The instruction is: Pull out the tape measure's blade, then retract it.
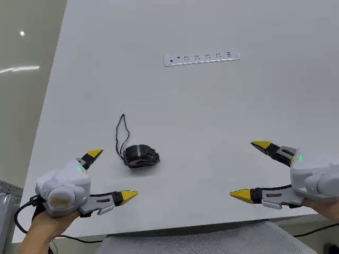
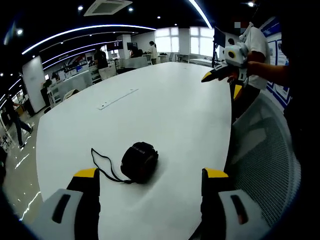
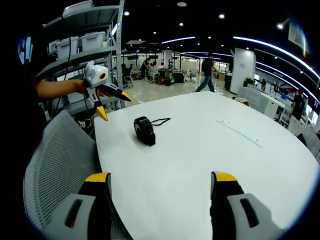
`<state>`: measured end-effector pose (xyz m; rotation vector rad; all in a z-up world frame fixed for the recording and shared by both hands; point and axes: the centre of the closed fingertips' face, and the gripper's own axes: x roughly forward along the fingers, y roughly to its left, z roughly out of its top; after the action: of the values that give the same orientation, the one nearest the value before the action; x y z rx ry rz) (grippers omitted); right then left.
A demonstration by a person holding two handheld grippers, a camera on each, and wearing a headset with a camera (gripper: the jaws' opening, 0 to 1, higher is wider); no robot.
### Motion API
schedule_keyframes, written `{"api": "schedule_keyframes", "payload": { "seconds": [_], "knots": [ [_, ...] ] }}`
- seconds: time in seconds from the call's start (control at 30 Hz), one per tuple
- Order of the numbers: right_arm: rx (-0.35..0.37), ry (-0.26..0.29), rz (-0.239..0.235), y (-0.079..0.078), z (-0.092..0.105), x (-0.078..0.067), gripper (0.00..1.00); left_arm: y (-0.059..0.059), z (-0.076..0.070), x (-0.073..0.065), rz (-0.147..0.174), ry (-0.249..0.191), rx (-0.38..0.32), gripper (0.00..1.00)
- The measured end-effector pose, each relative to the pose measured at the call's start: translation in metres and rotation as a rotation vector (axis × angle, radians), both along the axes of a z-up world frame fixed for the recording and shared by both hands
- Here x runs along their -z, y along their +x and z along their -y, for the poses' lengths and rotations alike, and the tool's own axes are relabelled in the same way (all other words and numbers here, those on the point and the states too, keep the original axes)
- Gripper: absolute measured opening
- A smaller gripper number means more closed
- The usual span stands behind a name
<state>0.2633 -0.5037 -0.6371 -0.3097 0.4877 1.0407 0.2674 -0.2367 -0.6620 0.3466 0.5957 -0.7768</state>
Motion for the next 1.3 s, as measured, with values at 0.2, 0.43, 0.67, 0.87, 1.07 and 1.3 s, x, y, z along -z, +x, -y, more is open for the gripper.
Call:
{"api": "schedule_keyframes", "payload": {
  "seconds": [0.2, 0.43, 0.67, 0.87, 1.07, 1.3],
  "knots": [
    [-0.027, 0.002, -0.001, 0.001, -0.003, 0.003, 0.79, 0.004, 0.004, 0.003, -0.007, 0.007, 0.030, 0.78],
    [-0.066, 0.000, 0.007, 0.005, -0.011, 0.005, 0.76, 0.013, 0.008, 0.007, -0.009, 0.024, 0.066, 0.73],
    [-0.099, -0.007, 0.011, 0.012, -0.016, 0.009, 0.72, 0.019, 0.008, 0.014, -0.022, 0.046, 0.105, 0.66],
    [-0.128, -0.017, 0.009, 0.018, -0.020, 0.015, 0.70, 0.023, 0.010, 0.020, -0.029, 0.071, 0.146, 0.63],
    [-0.161, -0.020, 0.016, 0.026, -0.025, 0.019, 0.66, 0.030, 0.010, 0.030, -0.044, 0.099, 0.183, 0.58],
    [-0.189, -0.025, 0.022, 0.035, -0.030, 0.025, 0.63, 0.039, 0.008, 0.038, -0.055, 0.147, 0.228, 0.54]
  ]
}}
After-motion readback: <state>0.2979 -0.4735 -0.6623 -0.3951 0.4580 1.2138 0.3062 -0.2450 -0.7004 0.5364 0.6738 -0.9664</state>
